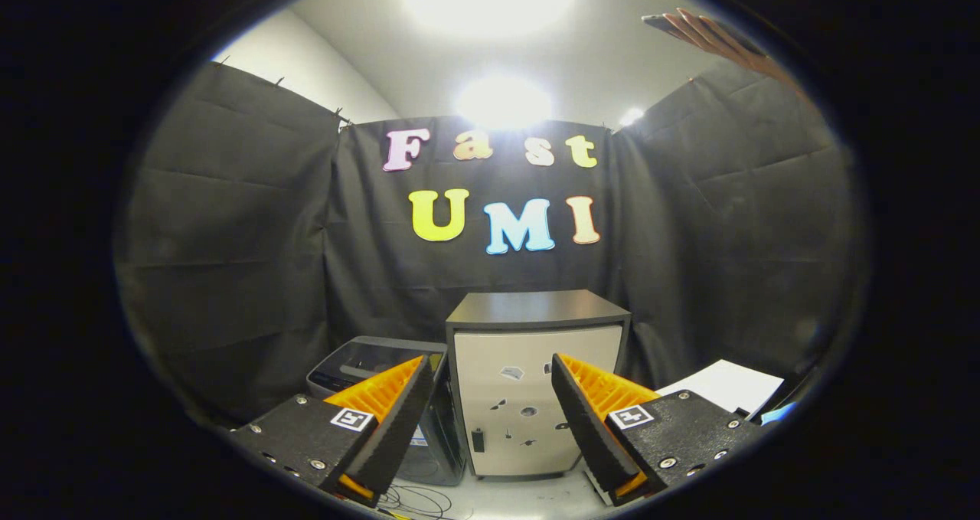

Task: Put the clothes into the washing machine and then close the washing machine lid.

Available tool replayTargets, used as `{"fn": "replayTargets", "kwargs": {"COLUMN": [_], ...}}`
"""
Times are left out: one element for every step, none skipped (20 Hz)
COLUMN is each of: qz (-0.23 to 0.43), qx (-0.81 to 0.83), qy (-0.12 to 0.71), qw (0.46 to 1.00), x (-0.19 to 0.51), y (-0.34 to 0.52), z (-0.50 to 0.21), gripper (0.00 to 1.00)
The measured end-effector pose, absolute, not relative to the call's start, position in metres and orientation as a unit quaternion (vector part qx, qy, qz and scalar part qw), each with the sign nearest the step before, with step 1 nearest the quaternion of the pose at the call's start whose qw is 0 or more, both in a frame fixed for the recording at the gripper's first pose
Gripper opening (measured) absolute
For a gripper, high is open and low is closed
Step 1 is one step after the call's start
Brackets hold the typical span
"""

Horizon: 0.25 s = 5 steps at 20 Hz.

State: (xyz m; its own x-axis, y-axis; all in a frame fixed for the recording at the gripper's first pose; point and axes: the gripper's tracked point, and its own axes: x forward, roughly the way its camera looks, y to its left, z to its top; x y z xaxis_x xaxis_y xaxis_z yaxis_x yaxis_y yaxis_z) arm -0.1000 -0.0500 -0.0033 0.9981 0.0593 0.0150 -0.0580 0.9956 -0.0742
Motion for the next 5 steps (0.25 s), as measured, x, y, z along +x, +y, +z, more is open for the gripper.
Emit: {"fn": "replayTargets", "kwargs": {"qz": [0.027,0.027,0.030,0.031,0.032], "qx": [-0.042,-0.043,-0.043,-0.042,-0.043], "qy": [-0.010,-0.011,-0.009,-0.008,-0.009], "qw": [0.999,0.999,0.999,0.999,0.999], "x": [-0.103,-0.106,-0.108,-0.110,-0.111], "y": [-0.050,-0.047,-0.044,-0.041,-0.040], "z": [-0.004,-0.004,-0.005,-0.007,-0.007], "gripper": [0.96,0.96,0.96,0.96,0.96]}}
